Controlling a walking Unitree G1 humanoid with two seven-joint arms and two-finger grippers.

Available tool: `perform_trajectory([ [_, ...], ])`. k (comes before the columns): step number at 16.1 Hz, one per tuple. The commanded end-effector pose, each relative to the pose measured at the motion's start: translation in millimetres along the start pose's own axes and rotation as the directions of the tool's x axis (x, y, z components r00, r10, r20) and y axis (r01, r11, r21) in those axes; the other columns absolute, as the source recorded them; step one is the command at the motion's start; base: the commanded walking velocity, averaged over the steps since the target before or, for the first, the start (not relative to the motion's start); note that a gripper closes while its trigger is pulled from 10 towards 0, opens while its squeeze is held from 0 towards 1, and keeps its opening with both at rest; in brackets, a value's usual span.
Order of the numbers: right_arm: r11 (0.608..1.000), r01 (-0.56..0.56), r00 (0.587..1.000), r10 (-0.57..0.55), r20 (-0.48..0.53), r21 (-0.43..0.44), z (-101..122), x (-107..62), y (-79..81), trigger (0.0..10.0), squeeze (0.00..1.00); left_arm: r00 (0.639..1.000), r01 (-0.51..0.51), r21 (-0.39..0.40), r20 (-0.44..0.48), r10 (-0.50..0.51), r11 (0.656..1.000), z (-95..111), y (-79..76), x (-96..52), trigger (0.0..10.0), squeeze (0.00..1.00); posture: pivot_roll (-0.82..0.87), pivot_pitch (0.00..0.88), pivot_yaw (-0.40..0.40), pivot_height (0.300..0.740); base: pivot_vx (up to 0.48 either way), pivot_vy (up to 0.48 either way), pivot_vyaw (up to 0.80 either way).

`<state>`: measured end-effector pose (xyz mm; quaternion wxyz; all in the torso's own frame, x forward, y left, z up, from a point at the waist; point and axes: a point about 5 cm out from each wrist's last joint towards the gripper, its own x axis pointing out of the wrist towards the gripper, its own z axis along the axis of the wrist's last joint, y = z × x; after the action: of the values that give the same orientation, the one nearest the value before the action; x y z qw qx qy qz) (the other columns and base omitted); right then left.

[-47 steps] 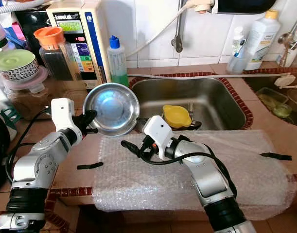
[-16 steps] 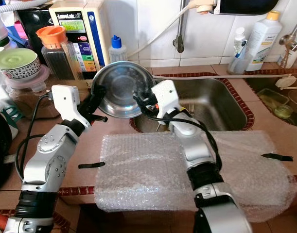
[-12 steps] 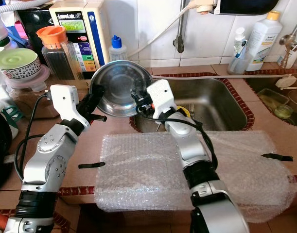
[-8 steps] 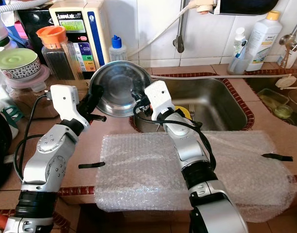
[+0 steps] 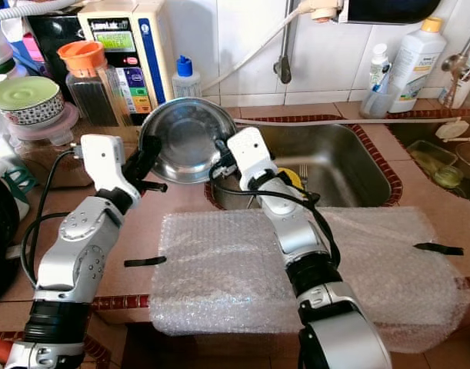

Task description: Kitchen organization

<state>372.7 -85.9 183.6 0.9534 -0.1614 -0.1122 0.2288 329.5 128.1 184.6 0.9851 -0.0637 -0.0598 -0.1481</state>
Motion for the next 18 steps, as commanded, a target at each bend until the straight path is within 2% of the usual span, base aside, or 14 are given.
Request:
perform_trajectory([
  [1, 0.996, 0.080, 0.995, -0.079, 0.057, -0.027, 16, 5.6, -15.8, 0.0, 0.00, 0.997, -0.020, 0.018, -0.071, 0.021, 1.000, -13, 3.9, -1.9, 3.1, 0.00, -0.24, 0.024, 0.058, 0.740, 0.000, 0.000, 0.00],
  [6, 0.995, 0.097, 0.994, -0.095, 0.055, -0.026, 16, 6.0, -18.2, 0.0, 0.00, 0.999, -0.003, 0.004, -0.053, 0.003, 1.000, -10, 2.6, -1.7, 3.1, 0.00, -0.24, 0.024, 0.057, 0.740, 0.000, 0.000, 0.00],
  [7, 0.995, 0.099, 0.994, -0.098, 0.053, -0.023, 15, 6.0, -19.0, 0.0, 0.00, 0.999, 0.015, 0.002, -0.047, -0.015, 1.000, -9, 0.6, -2.0, 4.0, 0.00, -0.24, 0.023, 0.055, 0.740, 0.000, 0.000, 0.00],
  [9, 0.995, 0.104, 0.994, -0.103, 0.047, -0.008, 14, 5.7, -20.4, 0.0, 0.00, 0.999, 0.035, 0.001, -0.030, -0.035, 0.999, -7, -2.5, -1.7, 4.7, 0.00, -0.24, 0.021, 0.053, 0.740, 0.000, 0.000, 0.00],
  [10, 0.994, 0.106, 0.993, -0.105, 0.045, -0.007, 14, 5.4, -21.2, 0.0, 0.00, 0.998, 0.055, 0.005, -0.016, -0.055, 0.998, -5, -4.9, -1.6, 5.5, 0.00, -0.24, 0.021, 0.053, 0.740, 0.000, 0.000, 0.00],
  [11, 0.994, 0.107, 0.993, -0.106, 0.044, -0.007, 14, 5.1, -21.8, 0.0, 0.00, 0.998, 0.070, 0.007, -0.011, -0.069, 0.998, -4, -6.9, -1.6, 7.2, 0.00, -0.24, 0.019, 0.052, 0.740, 0.000, 0.000, 0.00],
  [12, 0.994, 0.109, 0.993, -0.109, 0.040, -0.006, 12, 4.5, -23.0, 0.0, 0.00, 0.996, 0.094, -0.010, -0.010, -0.094, 0.996, -4, -10.5, -1.8, 10.0, 0.00, -0.24, 0.018, 0.050, 0.740, 0.000, 0.000, 0.00],
  [14, 0.994, 0.111, 0.993, -0.110, 0.039, -0.004, 12, 4.5, -23.5, 0.0, 0.00, 0.992, 0.123, -0.039, -0.007, -0.123, 0.992, -4, -14.2, -2.2, 10.0, 0.00, -0.24, 0.016, 0.049, 0.740, 0.000, 0.000, 0.00],
  [15, 0.994, 0.112, 0.993, -0.112, 0.040, 0.001, 12, 4.4, -24.0, 0.0, 0.00, 0.988, 0.152, -0.048, 0.009, -0.152, 0.987, -2, -18.1, -3.2, 10.0, 1.00, -0.24, 0.017, 0.049, 0.740, 0.000, 0.000, 0.00],
  [18, 0.993, 0.119, 0.992, -0.119, 0.035, 0.006, 11, 4.0, -25.5, 0.0, 0.00, 0.974, 0.224, -0.062, 0.026, -0.223, 0.973, -1, -27.4, -5.9, 10.0, 1.00, -0.23, 0.016, 0.049, 0.740, 0.000, 0.000, 0.00],
])
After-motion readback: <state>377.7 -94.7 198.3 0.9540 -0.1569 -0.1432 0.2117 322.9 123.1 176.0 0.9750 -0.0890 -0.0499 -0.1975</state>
